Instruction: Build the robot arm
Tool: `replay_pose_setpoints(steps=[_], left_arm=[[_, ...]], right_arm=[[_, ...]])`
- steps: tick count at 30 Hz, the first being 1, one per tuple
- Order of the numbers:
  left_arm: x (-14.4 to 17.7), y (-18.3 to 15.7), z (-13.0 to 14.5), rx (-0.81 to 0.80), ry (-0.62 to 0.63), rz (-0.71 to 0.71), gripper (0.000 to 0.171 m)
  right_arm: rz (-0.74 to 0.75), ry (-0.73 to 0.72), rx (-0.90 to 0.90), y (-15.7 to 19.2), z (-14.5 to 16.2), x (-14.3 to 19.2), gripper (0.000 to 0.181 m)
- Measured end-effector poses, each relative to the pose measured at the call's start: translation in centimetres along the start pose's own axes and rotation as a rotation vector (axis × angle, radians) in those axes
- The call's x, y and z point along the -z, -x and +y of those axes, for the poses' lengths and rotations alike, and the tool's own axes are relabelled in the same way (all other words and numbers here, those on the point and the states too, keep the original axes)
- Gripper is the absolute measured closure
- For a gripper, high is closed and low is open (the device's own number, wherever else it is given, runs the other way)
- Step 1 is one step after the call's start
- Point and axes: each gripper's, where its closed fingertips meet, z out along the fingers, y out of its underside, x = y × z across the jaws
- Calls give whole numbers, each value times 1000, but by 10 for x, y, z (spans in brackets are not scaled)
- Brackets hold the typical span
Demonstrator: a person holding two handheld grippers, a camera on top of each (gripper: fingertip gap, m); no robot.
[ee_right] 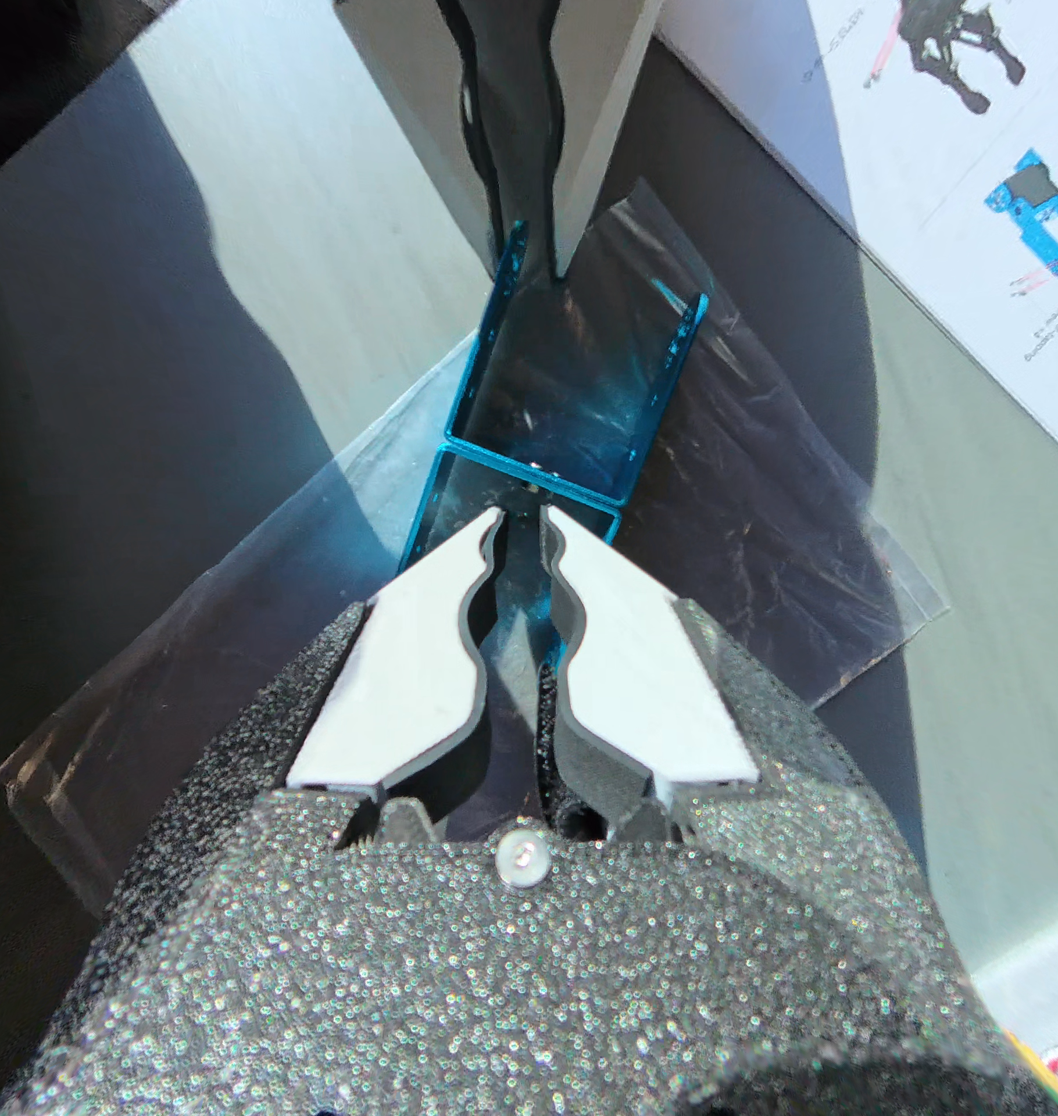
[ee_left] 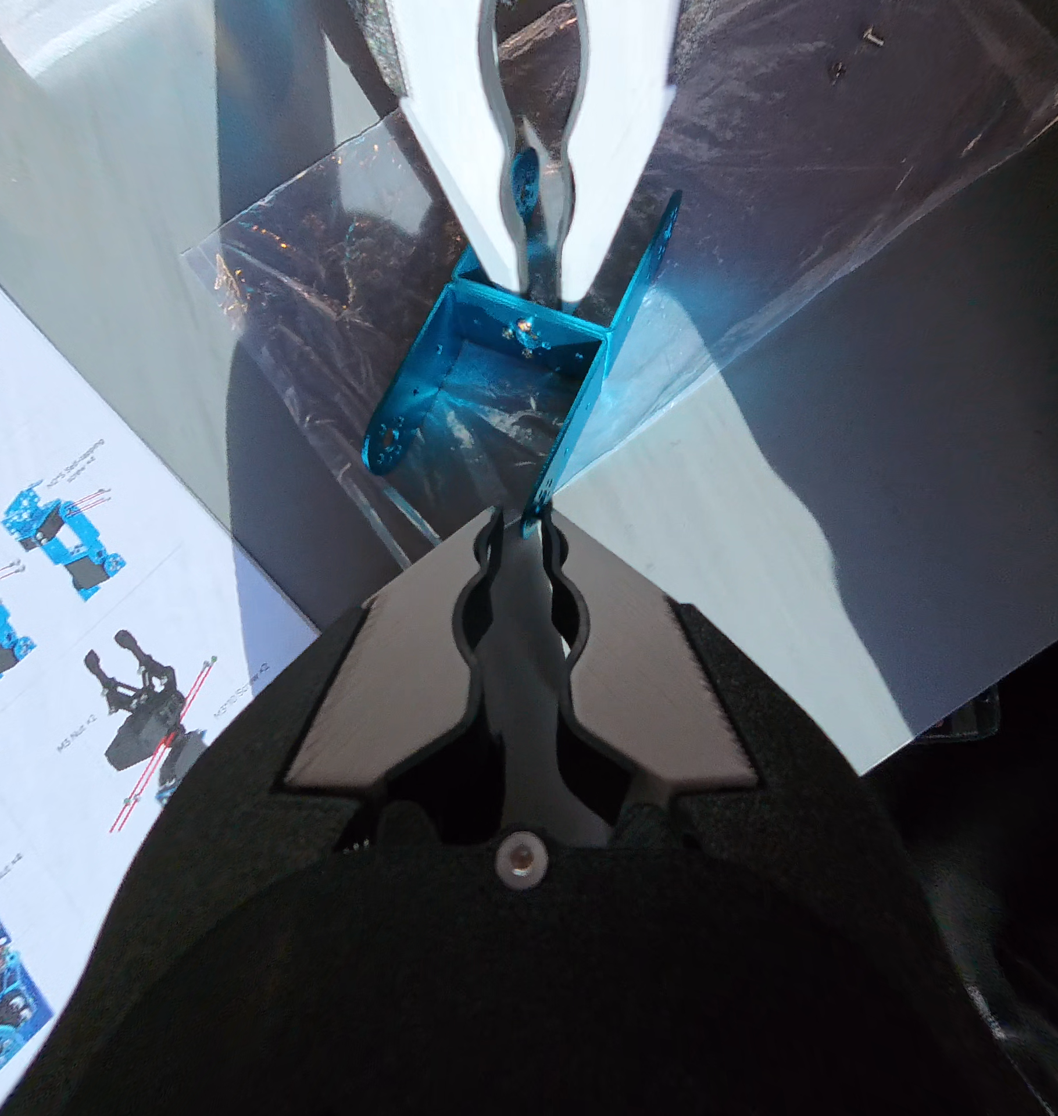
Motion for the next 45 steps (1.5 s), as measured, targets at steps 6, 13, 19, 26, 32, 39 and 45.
replay_pose_setpoints(steps=[6,13,19,26,32,39,45], left_arm=[[1,10,2,-10,9,-53,160],[-1,39,1,-25,30,-145,154],[0,51,-7,-37,33,-162,153],[-8,11,-35,-22,-124,158,130],[-26,4,-35,-91,-67,215,129],[-26,-3,-37,-139,-32,343,129],[-26,7,-40,-84,-40,393,98]], right_arm=[[-44,28,-14,3,3,-3,172],[-30,29,-9,2,4,-3,172],[-33,6,-13,2,4,-2,173],[16,-68,-31,1,5,-1,176],[181,-234,-28,-2,1,15,176],[428,-331,63,-10,-8,21,176],[567,-315,151,-16,-5,23,176]])
